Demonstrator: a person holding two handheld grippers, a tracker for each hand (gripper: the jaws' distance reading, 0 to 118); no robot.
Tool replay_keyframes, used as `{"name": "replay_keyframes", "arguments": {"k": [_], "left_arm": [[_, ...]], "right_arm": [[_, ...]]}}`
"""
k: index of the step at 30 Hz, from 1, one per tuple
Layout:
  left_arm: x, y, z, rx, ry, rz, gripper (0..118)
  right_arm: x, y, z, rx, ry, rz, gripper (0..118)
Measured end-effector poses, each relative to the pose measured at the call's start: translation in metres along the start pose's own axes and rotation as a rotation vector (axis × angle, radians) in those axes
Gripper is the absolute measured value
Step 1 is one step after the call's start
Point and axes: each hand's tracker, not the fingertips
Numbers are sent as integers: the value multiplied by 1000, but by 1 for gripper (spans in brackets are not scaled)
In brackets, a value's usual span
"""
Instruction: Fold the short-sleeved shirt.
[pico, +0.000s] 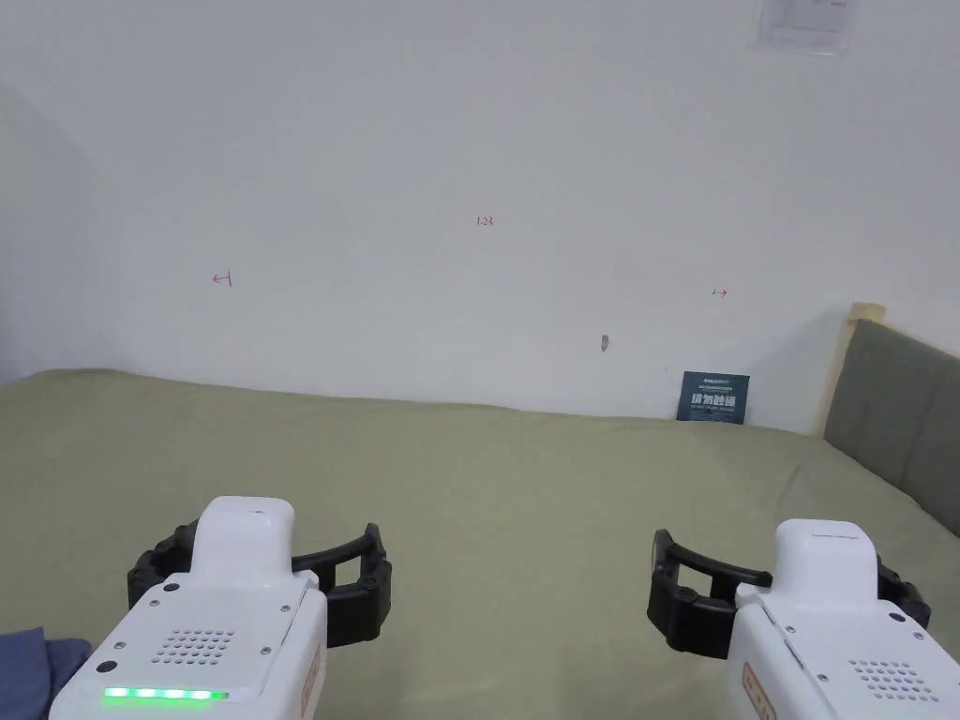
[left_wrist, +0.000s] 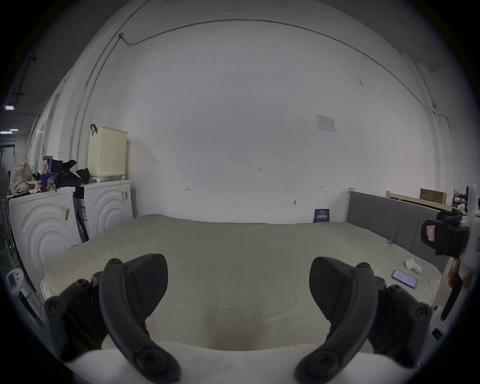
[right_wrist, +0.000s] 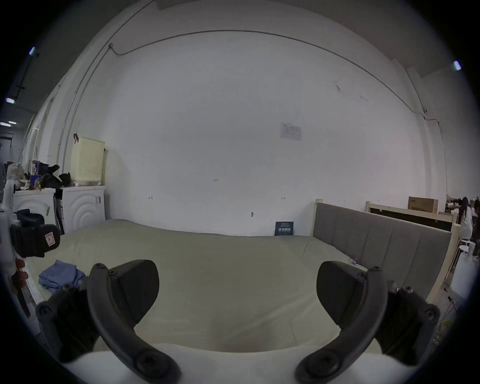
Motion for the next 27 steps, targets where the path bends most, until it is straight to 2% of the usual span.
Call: {"name": "replay_keyframes", "arguments": {"k": [4,9,12,15,20,27], "left_arm": [[-3,1,-2,2,6,12,114],[-6,2,-2,12,25,-9,114],[-6,5,-2,14,16,-13,114],[-5,6,-3,17,13,-33,114],[-4,5,-3,30,36,-33,114],[-8,5,-5,21,45,-20,114]], "right_arm": [[4,2,-4,7,-16,-7,118],[8,-3,-9,-1,3,21,118],[10,-4,-13,-12,11,-9,118],[14,-6,-15,-9,65,-46,118],[9,-5,-13,22,17,3,118],[11,-6,-14,26,24,0,118]]}}
